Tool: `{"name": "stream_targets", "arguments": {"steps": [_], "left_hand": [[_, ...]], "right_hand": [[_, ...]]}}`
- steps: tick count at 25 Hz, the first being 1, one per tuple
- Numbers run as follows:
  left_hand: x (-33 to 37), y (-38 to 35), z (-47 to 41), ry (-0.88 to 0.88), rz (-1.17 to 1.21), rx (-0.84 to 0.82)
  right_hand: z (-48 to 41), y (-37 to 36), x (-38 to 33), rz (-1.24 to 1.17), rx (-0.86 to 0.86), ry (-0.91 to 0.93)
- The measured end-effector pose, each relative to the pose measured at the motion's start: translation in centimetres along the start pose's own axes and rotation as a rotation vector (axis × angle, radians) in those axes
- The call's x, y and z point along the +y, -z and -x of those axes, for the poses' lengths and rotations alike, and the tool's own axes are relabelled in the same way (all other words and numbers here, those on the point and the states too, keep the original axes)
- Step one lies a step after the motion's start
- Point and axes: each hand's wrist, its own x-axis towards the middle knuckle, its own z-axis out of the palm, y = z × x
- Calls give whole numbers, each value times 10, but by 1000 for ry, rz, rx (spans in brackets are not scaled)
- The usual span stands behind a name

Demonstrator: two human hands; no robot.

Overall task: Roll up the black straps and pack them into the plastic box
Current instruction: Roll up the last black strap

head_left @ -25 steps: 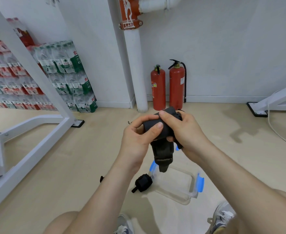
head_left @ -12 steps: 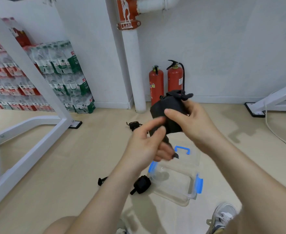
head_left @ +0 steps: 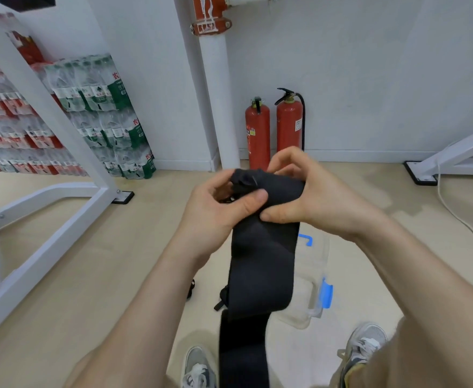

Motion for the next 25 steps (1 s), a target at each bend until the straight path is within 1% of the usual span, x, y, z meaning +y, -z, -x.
{"name": "stream_targets", "arguments": {"steps": [1, 2, 3, 4, 6, 8, 9, 11, 13, 16, 18, 19, 21, 23, 25], "left_hand": [[0, 0, 0, -14, 107, 53], [0, 0, -1, -15, 203, 103], [-1, -1, -2, -10, 260, 144], [-1, -1, -1, 0, 270, 176], [-1, 0, 1, 14, 217, 188], [0, 0, 3, 1, 119, 172], [-2, 0, 4, -22, 66, 178], [-8, 0, 2, -88, -19, 217], [-14, 1, -1, -160, -101, 260], [-19, 3, -4, -225, -257, 288], [-21, 3, -3, -271, -319, 287], [-23, 4, -3, -300, -351, 285], [-27, 4, -3, -350, -424, 282], [-28, 5, -4, -357, -442, 261], [-22, 5, -3, -278, -314, 182]], "right_hand": [[-1, -3, 3, -157, 56, -15], [-2, -8, 5, -329, 73, -39], [-3, -13, 7, -450, 62, -70], [-4, -18, 9, -467, 49, -87], [-5, -24, 11, -298, 67, -89], [-7, -28, 11, -125, 153, -85], [-7, -31, 10, -103, 197, -92], [-6, -40, 8, -153, 251, -121], [-5, -46, 8, -230, 254, -168], [-6, -43, 7, -436, 163, -256], [-6, -40, 5, -628, 88, -294], [-6, -40, 4, -672, 64, -307], [-6, -39, 5, -644, 63, -322], [-6, -38, 5, -629, 110, -296], [-5, -35, 6, -677, 148, -252]]}}
